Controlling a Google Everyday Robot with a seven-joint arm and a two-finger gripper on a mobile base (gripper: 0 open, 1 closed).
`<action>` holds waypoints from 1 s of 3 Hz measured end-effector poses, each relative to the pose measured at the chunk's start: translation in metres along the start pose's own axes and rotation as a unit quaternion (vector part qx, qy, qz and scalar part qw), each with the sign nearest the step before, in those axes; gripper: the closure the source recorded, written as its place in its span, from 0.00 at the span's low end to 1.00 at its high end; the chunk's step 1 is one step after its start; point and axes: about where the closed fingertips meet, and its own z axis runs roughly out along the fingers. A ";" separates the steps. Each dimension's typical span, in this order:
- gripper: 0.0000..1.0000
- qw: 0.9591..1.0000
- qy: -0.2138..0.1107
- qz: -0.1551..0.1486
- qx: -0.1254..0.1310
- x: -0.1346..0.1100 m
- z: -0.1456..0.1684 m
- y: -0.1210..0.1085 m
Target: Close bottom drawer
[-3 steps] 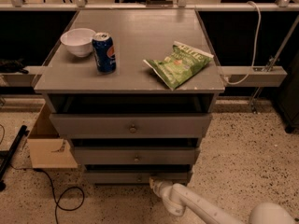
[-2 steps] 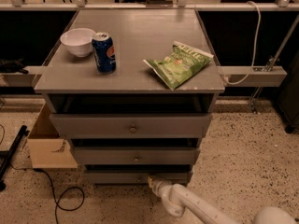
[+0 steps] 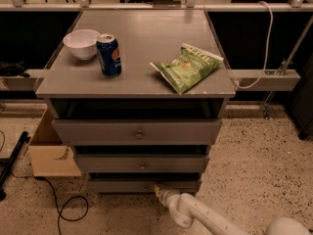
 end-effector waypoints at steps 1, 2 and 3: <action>1.00 1.000 0.007 0.012 -0.015 0.017 -0.030 -0.012; 1.00 1.000 0.016 0.019 -0.019 0.042 -0.068 -0.032; 1.00 0.999 0.016 0.021 -0.018 0.045 -0.071 -0.034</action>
Offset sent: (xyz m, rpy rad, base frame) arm -0.1221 -0.0950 -0.0033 0.0565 0.0680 0.0185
